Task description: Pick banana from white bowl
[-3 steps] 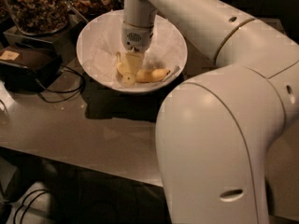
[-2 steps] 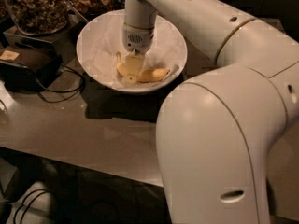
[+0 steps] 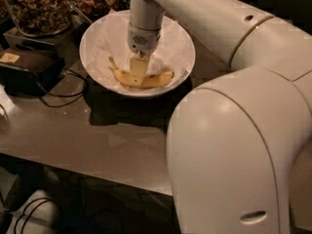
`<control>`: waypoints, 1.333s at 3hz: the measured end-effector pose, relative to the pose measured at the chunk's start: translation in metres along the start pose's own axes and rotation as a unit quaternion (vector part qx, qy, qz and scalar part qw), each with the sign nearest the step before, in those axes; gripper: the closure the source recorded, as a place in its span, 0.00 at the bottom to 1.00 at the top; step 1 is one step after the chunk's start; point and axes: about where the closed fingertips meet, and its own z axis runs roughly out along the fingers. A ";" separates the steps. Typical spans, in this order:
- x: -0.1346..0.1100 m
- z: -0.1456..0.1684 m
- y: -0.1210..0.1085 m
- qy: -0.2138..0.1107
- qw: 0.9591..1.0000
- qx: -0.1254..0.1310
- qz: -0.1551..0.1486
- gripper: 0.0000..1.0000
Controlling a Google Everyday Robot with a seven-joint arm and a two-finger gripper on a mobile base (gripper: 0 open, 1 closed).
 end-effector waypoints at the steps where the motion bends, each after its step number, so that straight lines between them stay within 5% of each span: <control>1: -0.003 -0.007 0.000 -0.005 1.000 0.008 -0.007 1.00; 4: -0.012 -0.026 0.006 -0.002 0.999 0.019 -0.041 1.00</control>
Offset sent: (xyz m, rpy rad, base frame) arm -0.0107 -0.0021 0.0310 -0.0251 -0.0141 0.0701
